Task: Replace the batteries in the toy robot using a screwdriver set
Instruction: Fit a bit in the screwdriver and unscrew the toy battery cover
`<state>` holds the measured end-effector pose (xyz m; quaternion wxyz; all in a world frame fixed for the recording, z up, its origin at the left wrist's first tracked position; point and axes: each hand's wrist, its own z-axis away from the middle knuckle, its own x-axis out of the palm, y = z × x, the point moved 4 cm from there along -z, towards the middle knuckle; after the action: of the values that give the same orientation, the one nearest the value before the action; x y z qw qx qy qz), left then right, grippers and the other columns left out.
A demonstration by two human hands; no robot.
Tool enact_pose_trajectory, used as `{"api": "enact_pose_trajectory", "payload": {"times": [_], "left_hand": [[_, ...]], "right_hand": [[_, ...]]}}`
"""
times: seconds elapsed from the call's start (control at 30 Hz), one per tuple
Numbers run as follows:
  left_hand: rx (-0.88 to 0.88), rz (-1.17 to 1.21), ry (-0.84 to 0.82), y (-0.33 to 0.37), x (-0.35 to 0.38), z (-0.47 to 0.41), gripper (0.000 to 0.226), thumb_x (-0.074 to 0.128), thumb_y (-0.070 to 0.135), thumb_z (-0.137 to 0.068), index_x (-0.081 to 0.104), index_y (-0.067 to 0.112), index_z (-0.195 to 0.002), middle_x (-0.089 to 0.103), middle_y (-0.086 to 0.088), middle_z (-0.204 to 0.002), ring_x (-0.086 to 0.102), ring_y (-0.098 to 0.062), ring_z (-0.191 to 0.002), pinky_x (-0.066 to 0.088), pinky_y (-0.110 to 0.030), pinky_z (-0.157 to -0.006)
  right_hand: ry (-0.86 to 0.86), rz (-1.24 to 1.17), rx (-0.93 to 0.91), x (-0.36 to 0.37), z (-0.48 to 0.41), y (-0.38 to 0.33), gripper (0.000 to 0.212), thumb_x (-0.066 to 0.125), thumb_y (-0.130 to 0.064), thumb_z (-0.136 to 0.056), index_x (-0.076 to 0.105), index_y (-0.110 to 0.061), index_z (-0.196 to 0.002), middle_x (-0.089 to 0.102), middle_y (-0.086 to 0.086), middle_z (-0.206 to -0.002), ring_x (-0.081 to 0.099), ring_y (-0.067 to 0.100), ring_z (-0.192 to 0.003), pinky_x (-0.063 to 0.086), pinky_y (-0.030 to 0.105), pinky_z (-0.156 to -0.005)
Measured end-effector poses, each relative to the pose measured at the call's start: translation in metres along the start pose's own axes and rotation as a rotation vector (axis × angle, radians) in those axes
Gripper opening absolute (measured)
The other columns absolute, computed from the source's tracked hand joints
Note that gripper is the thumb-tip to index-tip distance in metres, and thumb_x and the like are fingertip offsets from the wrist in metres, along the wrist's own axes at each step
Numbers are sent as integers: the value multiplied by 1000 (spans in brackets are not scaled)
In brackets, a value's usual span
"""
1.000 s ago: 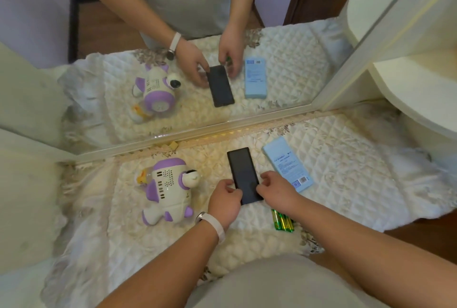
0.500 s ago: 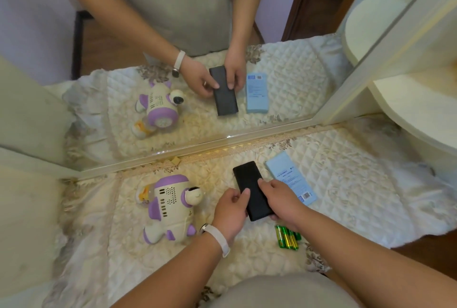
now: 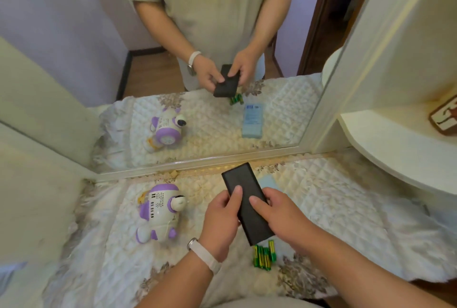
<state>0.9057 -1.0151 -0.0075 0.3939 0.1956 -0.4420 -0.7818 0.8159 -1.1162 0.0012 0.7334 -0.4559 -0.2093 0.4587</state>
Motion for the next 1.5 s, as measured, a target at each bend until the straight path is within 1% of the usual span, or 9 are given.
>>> {"api": "enact_pose_trajectory", "payload": {"times": [0.13,0.3,0.47,0.6,0.7,0.8,0.93,1.2,1.5], "left_hand": [[23,32,8,7,27,13,22,54,25,-101,69,11,-110,77,-8,-101,74,-20,-89,59,-29,-68],[39,47,18,9,54,21,18,55,11,-100,63,7,-116,74,-12,-109,72,-25,-98,60,-37,-82],[55,30,10,11,76,28,20,59,2,-95,61,9,-113,74,-11,-107,72,-26,-95,60,-44,-81],[71,106,58,30,80,21,14,55,16,-100,66,13,-108,76,-6,-99,73,-20,-89,59,-35,-67],[65,172,91,45,81,15,17,53,22,-102,68,15,-100,76,-4,-93,71,-17,-86,56,-29,-61],[121,206,136,62,80,8,16,53,24,-102,67,16,-100,74,-2,-91,68,-16,-83,55,-28,-60],[196,234,208,77,71,-2,15,55,24,-100,67,15,-100,72,-1,-88,67,-13,-76,55,-27,-58],[199,306,282,82,56,-20,16,51,21,-102,66,18,-98,73,3,-84,66,-13,-80,56,-33,-64],[168,316,369,70,15,-34,21,46,21,-105,65,17,-99,74,2,-87,66,-14,-80,56,-39,-71]], "right_hand": [[-76,-46,-20,-25,9,-1,12,56,-29,-97,63,-20,-102,72,5,-96,70,21,-89,58,44,-82],[-167,-115,-28,-53,17,5,17,57,-19,-96,60,-21,-113,72,6,-104,70,26,-96,56,50,-86],[-242,-78,-58,-83,24,6,27,59,-12,-94,58,-26,-117,71,1,-108,69,20,-98,56,45,-88],[-272,31,-84,-100,20,-1,22,62,-17,-93,61,-27,-112,73,-5,-101,70,14,-93,58,36,-83],[-233,73,-107,-108,16,-8,9,61,-25,-94,63,-22,-102,72,-6,-89,70,6,-79,54,22,-66],[-147,145,-83,-116,9,-8,22,59,-37,-93,64,-16,-92,67,-4,-75,61,4,-61,48,22,-55],[-112,188,-23,-128,-7,-5,38,61,-46,-89,57,-10,-76,64,1,-66,63,12,-61,51,28,-60],[-120,41,-118,-121,-29,-25,24,65,-20,-90,56,-7,-73,64,6,-64,60,11,-59,48,30,-63],[-150,171,-151,-117,-47,-12,26,67,-19,-88,53,-15,-67,58,-5,-59,57,8,-57,48,30,-61]]}}
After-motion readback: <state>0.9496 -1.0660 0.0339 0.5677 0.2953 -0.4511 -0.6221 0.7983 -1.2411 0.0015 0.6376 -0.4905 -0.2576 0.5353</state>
